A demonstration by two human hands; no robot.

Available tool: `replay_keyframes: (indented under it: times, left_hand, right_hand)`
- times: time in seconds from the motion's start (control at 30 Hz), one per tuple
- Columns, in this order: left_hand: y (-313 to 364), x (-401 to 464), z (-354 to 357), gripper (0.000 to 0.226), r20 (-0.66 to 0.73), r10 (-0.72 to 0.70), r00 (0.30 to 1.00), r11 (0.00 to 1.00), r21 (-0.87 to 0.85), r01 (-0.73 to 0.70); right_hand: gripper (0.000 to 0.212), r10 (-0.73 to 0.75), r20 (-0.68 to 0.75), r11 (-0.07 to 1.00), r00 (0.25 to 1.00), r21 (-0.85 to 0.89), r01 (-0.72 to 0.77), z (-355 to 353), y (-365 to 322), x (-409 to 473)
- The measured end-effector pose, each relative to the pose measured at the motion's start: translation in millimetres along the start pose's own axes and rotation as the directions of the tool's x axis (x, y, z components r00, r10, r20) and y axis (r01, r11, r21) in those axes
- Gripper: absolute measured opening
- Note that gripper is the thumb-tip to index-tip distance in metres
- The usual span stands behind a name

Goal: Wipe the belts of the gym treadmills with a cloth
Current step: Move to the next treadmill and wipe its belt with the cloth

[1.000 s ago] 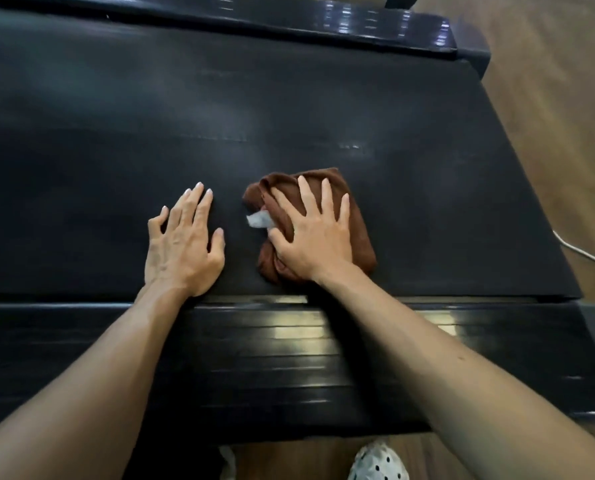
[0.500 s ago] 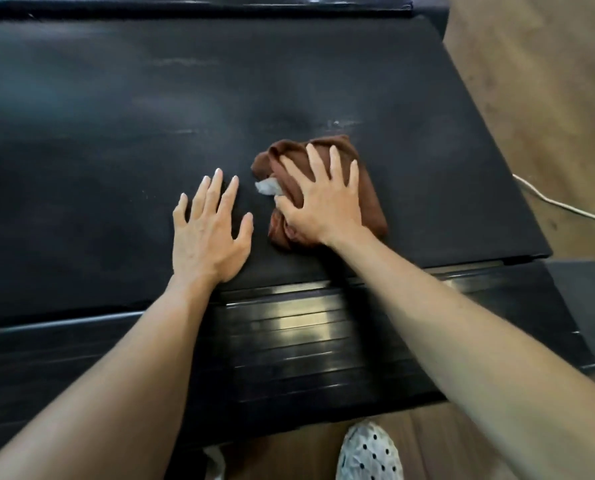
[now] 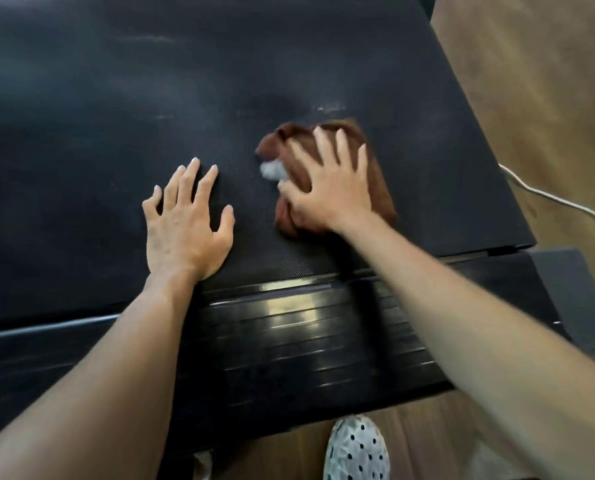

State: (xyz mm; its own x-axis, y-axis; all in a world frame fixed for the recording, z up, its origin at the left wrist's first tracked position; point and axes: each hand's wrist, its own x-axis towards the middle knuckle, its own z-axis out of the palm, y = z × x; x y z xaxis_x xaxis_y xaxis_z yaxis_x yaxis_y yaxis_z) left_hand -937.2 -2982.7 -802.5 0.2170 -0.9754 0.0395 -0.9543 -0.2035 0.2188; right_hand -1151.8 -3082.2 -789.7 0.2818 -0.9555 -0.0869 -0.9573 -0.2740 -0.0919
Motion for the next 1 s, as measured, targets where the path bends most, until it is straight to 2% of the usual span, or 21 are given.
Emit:
replay_keyframes:
  times: [0.07,0.1,0.17,0.23,0.3,0.4,0.5,0.57,0.6,0.63,0.7,0.77,0.83,0.9,1.0]
  left_hand:
    - [1,1,-1,0.064,-0.004,-0.004,1.0,1.0,-0.012,0.004]
    - [1,0,-1,0.064,-0.005,-0.004,1.0,1.0,-0.009,0.004]
    - [2,0,-1,0.064,-0.006,-0.002,1.0,1.0,-0.003,0.002]
    - [3,0,0,0.064,-0.004,0.001,1.0,1.0,0.0,-0.001]
    - [1,1,1,0.064,-0.007,0.001,1.0,1.0,0.002,-0.001]
    - [0,2,1,0.064,-0.01,0.001,1.0,1.0,0.004,-0.001]
    - [1,1,1,0.064,-0.014,-0.001,1.0,1.0,0.003,0.001]
    - [1,1,1,0.064,-0.015,-0.002,1.0,1.0,0.0,0.002]
    - [1,1,1,0.065,-0.017,0.0,1.0,1.0,0.005,0.0]
    - [1,1,0,0.065,-0.018,0.0,1.0,1.0,0.009,0.001]
    - [2,1,0,0.065,-0.016,-0.004,1.0,1.0,0.01,0.004]
    - [2,1,1,0.065,-0.017,0.0,1.0,1.0,0.016,0.0]
    - [1,2,2,0.065,-0.018,0.0,1.0,1.0,0.019,0.0]
    - [0,2,2,0.065,-0.017,0.002,1.0,1.0,0.019,-0.002]
    - [1,1,1,0.064,-0.02,0.006,1.0,1.0,0.008,-0.006]
  right_hand:
    - [0.077,-0.097,-0.036,0.995,0.995,-0.005,0.097,5,5,-44]
    - [0.079,-0.08,-0.042,0.997,0.996,-0.014,0.079,6,16,-60]
    - [0.082,0.096,-0.056,0.995,0.994,-0.028,-0.097,3,46,-66]
    - [0.083,0.318,-0.043,0.948,0.947,-0.012,-0.318,-4,68,-43]
    - [0.083,0.426,-0.017,0.905,0.905,0.005,-0.426,-12,71,-6]
    - [0.082,0.358,0.01,0.934,0.934,-0.001,-0.358,-14,49,35]
    - [0.079,0.07,0.017,0.997,0.997,-0.032,-0.07,-8,22,22]
    - [0.078,-0.104,-0.004,0.994,0.995,-0.023,0.104,-5,20,-17]
    - [0.079,-0.137,-0.02,0.99,0.99,-0.026,0.137,-3,26,-37]
    - [0.08,-0.123,-0.031,0.992,0.992,-0.031,0.122,-1,38,-53]
    - [0.083,0.036,-0.04,0.999,0.999,-0.038,-0.038,-3,64,-59]
    - [0.082,0.244,-0.03,0.969,0.969,-0.03,-0.245,-9,83,-33]
    - [0.077,0.383,-0.006,0.924,0.924,0.018,-0.382,-20,84,11]
    - [0.075,0.402,0.025,0.914,0.915,0.056,-0.403,-26,73,54]
    - [0.073,0.217,0.053,0.975,0.975,0.037,-0.219,-23,34,78]
